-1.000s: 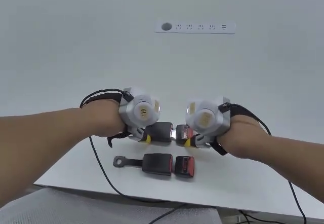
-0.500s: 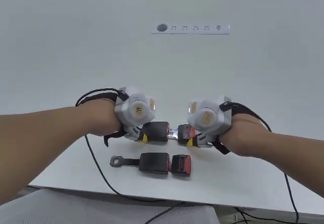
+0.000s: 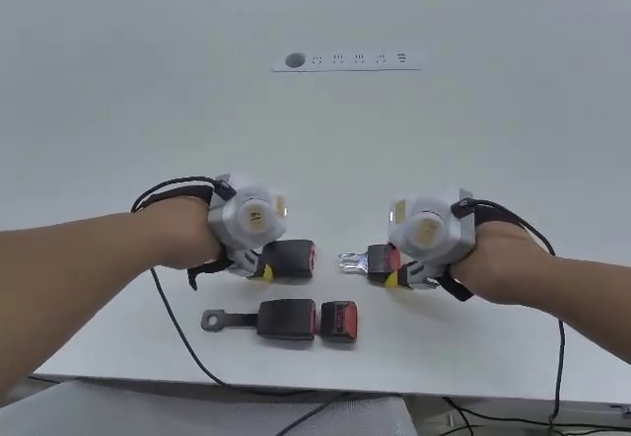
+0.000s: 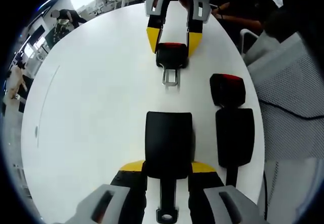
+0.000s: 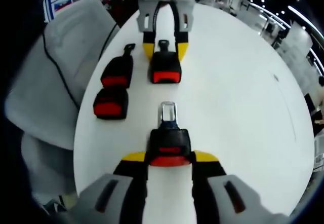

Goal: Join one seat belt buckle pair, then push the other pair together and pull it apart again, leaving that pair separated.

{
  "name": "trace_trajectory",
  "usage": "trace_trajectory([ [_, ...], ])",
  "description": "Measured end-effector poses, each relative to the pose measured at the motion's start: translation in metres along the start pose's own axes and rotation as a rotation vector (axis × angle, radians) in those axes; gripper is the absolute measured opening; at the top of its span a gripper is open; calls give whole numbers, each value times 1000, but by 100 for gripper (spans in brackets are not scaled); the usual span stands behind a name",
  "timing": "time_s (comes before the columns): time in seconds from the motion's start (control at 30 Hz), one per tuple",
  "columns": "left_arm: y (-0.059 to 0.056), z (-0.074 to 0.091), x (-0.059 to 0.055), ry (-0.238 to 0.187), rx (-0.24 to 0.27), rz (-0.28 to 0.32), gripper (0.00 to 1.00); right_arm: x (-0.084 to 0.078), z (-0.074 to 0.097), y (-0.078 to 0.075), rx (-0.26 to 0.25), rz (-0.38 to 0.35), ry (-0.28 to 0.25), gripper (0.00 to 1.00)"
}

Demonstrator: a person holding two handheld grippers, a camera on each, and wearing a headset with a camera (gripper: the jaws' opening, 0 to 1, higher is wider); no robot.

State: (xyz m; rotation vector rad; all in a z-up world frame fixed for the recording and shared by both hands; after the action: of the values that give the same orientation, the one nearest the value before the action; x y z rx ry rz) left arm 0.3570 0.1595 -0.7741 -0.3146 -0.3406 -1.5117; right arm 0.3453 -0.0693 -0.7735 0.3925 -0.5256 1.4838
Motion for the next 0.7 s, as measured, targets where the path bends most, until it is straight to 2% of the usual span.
trace_trajectory([
  [0.13, -1, 0, 1, 6, 4, 5, 31, -16, 11, 1, -21, -15, 12, 32],
  [0.4, -4, 1, 2, 10, 22, 22, 31, -44, 31, 4, -31, -25, 27, 33],
  [0.7, -6, 2, 1, 5, 37, 47, 31, -61, 42, 4, -35, -22, 51, 33],
])
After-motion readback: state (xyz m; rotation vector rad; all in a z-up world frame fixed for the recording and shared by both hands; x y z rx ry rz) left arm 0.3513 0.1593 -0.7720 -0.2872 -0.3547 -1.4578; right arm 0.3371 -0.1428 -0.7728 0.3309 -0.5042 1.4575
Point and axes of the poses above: the centre of the closed fingertips' face, and the gripper's own axes: z roughly backward along the fingers, y roughly to its left, x roughly out of its top, the point moved 9 cm from there along z, roughly backward along the fingers, and after that the axes turned 6 degrees about -y, right-handed, at the moved point
